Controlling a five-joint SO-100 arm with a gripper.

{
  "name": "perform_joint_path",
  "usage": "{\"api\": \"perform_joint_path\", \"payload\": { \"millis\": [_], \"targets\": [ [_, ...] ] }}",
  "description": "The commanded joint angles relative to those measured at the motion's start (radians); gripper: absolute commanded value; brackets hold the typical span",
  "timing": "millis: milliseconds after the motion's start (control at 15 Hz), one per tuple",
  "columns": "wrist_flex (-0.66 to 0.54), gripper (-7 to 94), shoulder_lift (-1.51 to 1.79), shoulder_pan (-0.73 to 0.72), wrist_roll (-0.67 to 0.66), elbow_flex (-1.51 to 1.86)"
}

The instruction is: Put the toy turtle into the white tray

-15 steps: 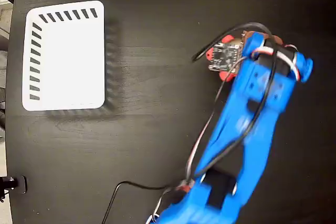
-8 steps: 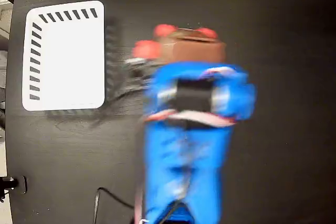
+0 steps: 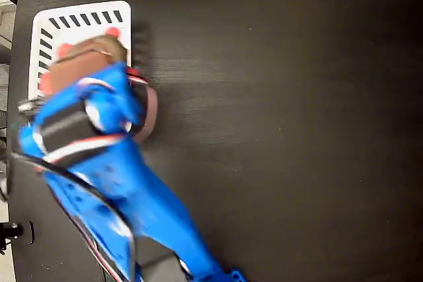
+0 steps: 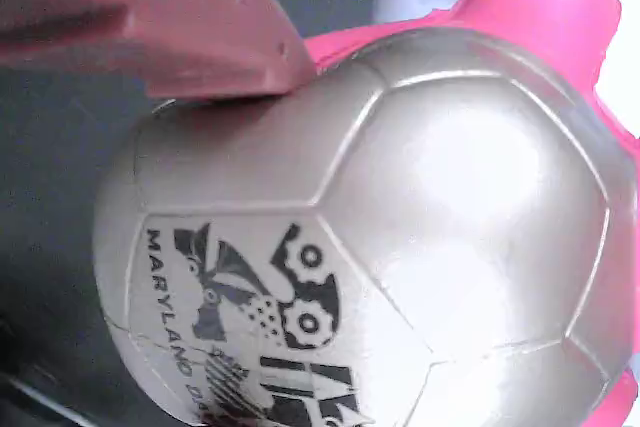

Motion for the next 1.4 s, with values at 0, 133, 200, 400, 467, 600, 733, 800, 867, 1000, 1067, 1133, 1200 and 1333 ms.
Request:
{"api": "perform_joint_path", "payload": {
  "millis": [0,133,200,400,467,600,733,800,867,1000,1067,1133,1200,1333],
  "targets": [
    [-0.026,-2,-0.046,-0.063,-0.011,-0.172],
    [-0.026,-2,-0.127,-0.080,-0.017,-0.252],
    [-0.026,-2,-0.155,-0.089,-0.015,-0.265],
    [-0.025,-2,-0.238,-0.109,-0.003,-0.252],
    [-0.025,-2,-0.262,-0.109,-0.002,-0.245],
    [-0.025,-2,-0.305,-0.104,0.000,-0.235],
    [-0.032,-2,-0.334,-0.089,-0.002,-0.250],
    [-0.032,-2,-0.354,-0.087,-0.003,-0.267],
    [-0.034,-1,-0.376,-0.086,0.002,-0.285],
    [-0.034,13,-0.399,-0.087,0.006,-0.301],
    [-0.034,20,-0.402,-0.092,0.012,-0.295],
    [-0.034,27,-0.402,-0.095,0.017,-0.285],
    [-0.034,39,-0.402,-0.097,0.018,-0.272],
    [-0.034,51,-0.402,-0.097,0.009,-0.252]
  ]
}}
